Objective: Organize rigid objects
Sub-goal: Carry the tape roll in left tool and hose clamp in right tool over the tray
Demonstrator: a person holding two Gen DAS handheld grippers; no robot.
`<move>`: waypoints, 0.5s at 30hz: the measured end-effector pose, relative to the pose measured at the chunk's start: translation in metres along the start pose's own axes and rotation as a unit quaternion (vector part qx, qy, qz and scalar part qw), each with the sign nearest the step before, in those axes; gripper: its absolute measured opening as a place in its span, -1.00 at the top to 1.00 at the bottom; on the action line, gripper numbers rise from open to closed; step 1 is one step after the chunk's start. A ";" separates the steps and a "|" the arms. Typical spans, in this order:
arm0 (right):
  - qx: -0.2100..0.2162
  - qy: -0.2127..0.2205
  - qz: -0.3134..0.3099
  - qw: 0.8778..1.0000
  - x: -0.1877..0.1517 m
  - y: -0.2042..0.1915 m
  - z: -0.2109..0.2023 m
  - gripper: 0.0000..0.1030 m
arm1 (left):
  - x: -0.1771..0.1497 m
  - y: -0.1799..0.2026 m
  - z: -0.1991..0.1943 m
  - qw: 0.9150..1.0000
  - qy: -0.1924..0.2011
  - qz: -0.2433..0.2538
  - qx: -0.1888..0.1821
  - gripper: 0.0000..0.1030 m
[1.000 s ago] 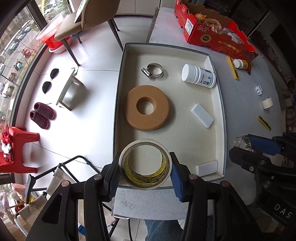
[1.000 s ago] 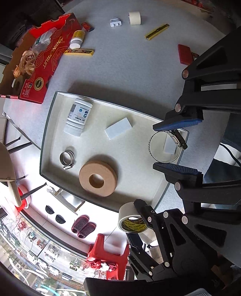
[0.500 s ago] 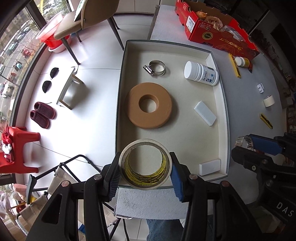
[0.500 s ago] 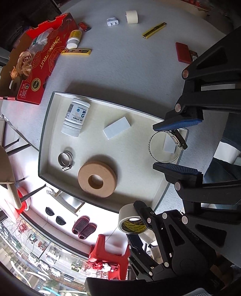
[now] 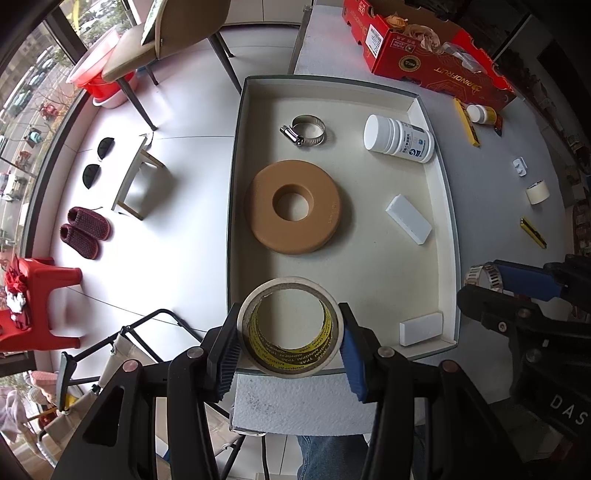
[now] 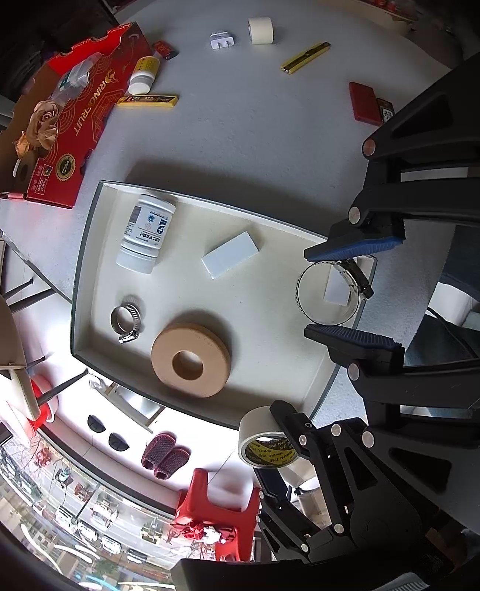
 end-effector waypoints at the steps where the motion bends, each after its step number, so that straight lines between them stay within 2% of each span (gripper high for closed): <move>1: 0.000 -0.002 0.000 1.000 0.000 0.000 0.001 0.30 | 0.000 0.000 0.000 1.000 0.000 -0.001 0.000 -0.01; 15: 0.000 -0.018 -0.011 1.000 0.006 -0.007 0.013 0.30 | 0.003 -0.005 0.004 1.000 -0.003 -0.004 0.007 -0.01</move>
Point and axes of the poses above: each gripper's, at about its wrist camera, not at the fingertips, and z roughly the way its jaws point, y to its right, x to its top, the point moved 9 cm from there along z, roughly the way its jaws point, and after that the axes turned 2 degrees about x, right-handed, at the moved point
